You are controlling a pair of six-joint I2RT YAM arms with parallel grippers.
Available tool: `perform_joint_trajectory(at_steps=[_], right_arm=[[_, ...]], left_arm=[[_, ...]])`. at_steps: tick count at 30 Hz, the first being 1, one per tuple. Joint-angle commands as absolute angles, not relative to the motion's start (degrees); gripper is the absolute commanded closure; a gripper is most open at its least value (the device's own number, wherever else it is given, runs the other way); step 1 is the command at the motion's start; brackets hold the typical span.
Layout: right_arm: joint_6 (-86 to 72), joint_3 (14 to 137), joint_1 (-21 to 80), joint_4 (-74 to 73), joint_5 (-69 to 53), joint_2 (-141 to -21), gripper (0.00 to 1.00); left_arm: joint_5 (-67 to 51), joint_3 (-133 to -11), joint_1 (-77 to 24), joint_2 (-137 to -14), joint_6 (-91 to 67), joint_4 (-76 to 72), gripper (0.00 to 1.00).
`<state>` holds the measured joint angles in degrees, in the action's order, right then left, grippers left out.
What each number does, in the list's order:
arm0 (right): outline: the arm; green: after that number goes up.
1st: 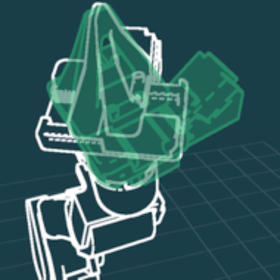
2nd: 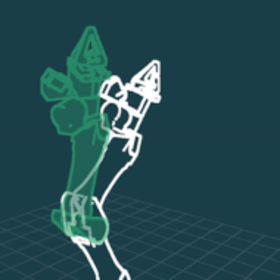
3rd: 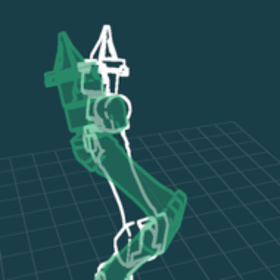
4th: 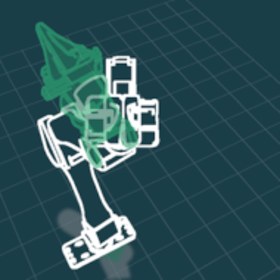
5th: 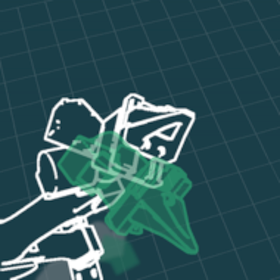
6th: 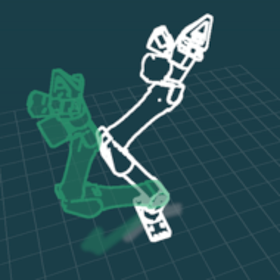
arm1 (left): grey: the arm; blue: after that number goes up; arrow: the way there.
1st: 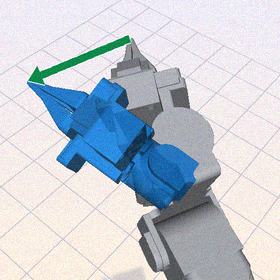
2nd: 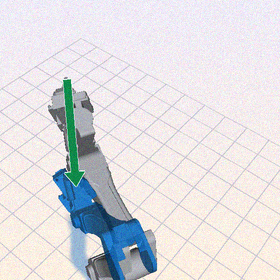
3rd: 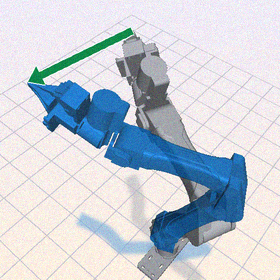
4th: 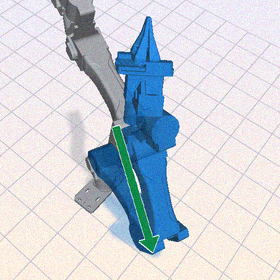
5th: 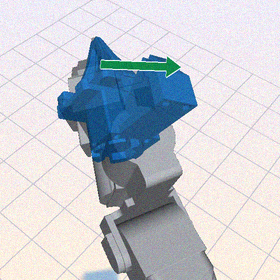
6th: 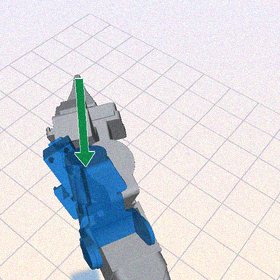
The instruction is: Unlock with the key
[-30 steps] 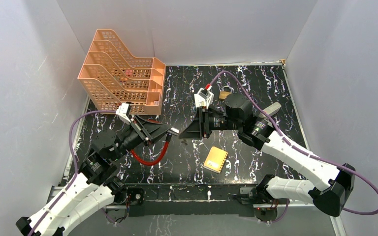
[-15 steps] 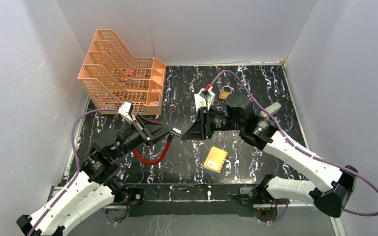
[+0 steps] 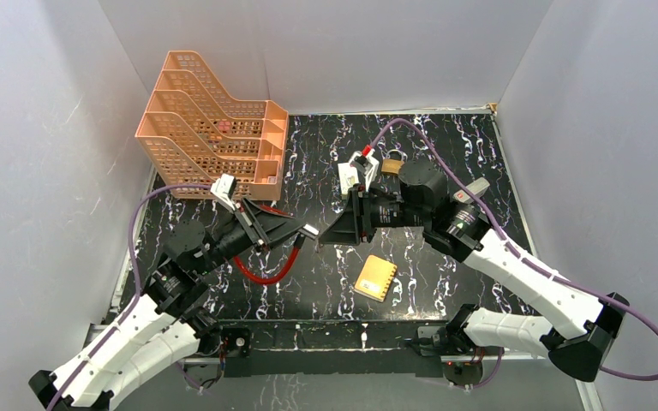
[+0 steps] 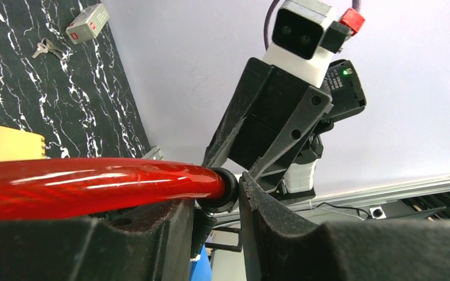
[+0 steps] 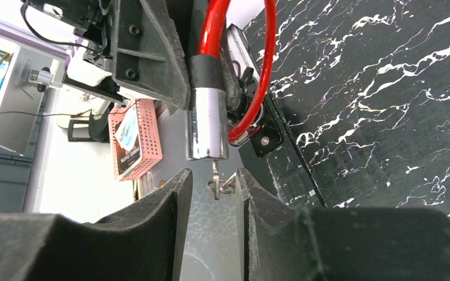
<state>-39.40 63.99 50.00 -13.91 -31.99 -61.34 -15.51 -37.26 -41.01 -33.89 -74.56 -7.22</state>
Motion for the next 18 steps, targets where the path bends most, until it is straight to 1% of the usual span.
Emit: perform_joint_trajectory(at_steps=[1,4,7,9,13,15,18], right_arm=[[-36.63,67.31,50.01,-15.56,-32.38,-59.74,0.57],[-34.43,67.88,50.0,-17.69,-32.26,-59.34,0.56],[-33.49,66.92,49.95,-16.29,-34.61,-58.3,0.54],[-33.81,65.85,49.96,-15.33,-33.97,-56.84,0.54],[-32.55,65.12,50.01,-15.25,-30.71,-54.95,0.58],[-32.41,65.3,50.01,-15.12,-31.78,-55.1,0.59],[-32.6,65.47,49.97,-15.12,-33.44,-56.14,0.59]], left_arm=[[-16.63,-40.82,-41.22,-32.45,-73.42,-10.48,1.0],[-16.83,-41.12,-41.22,-32.39,-73.01,-10.08,1.0],[-16.83,-40.89,-41.22,-32.11,-72.99,-10.36,1.0],[-17.07,-40.42,-41.22,-32.14,-73.14,-10.83,1.0],[-17.98,-40.23,-41.22,-32.51,-73.04,-11.51,1.0],[-18.41,-40.13,-41.22,-32.6,-73.17,-12.12,1.0],[-18.71,-40.08,-41.22,-32.69,-73.22,-12.38,1.0]])
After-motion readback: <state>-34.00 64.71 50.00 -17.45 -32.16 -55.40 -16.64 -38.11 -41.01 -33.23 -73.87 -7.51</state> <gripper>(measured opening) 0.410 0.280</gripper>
